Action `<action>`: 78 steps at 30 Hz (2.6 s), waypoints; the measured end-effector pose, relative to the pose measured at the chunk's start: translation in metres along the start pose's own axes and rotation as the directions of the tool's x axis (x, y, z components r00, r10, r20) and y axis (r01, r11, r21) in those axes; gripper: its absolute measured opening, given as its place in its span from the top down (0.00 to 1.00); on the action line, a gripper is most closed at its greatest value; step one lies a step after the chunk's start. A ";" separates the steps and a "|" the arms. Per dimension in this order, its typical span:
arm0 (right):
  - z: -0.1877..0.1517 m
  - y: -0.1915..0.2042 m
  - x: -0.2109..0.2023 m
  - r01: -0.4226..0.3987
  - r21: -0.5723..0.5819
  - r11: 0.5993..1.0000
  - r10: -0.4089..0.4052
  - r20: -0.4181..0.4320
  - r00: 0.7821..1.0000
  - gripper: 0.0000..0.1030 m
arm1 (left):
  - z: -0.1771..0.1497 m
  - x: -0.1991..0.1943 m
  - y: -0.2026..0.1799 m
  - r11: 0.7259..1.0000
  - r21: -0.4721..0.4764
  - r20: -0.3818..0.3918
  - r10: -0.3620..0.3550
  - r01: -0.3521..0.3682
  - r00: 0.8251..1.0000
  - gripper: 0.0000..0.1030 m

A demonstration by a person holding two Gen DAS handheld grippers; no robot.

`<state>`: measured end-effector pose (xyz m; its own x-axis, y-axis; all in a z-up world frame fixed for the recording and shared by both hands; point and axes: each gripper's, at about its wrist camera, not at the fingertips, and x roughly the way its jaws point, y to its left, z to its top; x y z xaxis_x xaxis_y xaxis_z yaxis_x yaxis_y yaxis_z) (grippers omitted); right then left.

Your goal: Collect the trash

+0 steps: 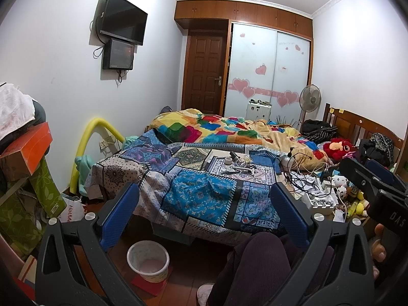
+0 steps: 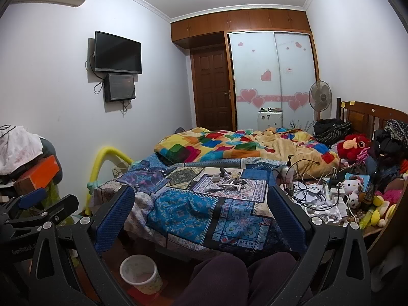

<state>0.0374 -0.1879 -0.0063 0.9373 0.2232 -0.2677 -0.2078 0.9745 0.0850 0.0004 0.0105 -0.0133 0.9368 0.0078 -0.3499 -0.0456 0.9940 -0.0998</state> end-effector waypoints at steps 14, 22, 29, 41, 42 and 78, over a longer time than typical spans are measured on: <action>0.019 -0.027 0.049 0.037 -0.001 0.999 -0.037 0.008 0.999 0.00 | 0.025 0.051 -0.017 0.999 0.049 -0.036 0.014 -0.012 0.999 0.00; 0.036 -0.065 0.102 0.091 0.007 0.996 -0.090 -0.066 0.994 0.00 | 0.060 0.111 -0.028 0.998 0.045 -0.053 -0.045 0.047 0.998 0.00; 0.043 -0.103 0.156 0.129 0.019 0.991 -0.124 -0.154 0.980 0.00 | 0.080 0.197 -0.041 0.994 -0.001 -0.121 -0.107 0.108 0.987 0.01; 0.025 -0.150 0.257 0.125 -0.020 0.992 -0.125 -0.307 0.943 0.00 | 0.061 0.371 -0.072 0.992 0.012 -0.325 -0.115 0.126 0.939 0.05; 0.023 -0.154 0.265 0.123 -0.021 0.992 -0.123 -0.324 0.938 0.00 | 0.058 0.381 -0.075 0.991 0.019 -0.336 -0.117 0.131 0.935 0.05; -0.092 -0.167 0.512 -0.057 0.138 0.989 0.134 -0.650 0.748 0.56 | -0.042 0.634 -0.097 0.890 0.127 -0.643 -0.263 0.438 0.720 0.51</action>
<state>0.5259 -0.2341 -0.2452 0.4913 0.3129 -0.8128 -0.2199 0.9476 0.2318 0.5839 -0.0861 -0.2643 0.4632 -0.3260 -0.8241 0.4139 0.9018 -0.1241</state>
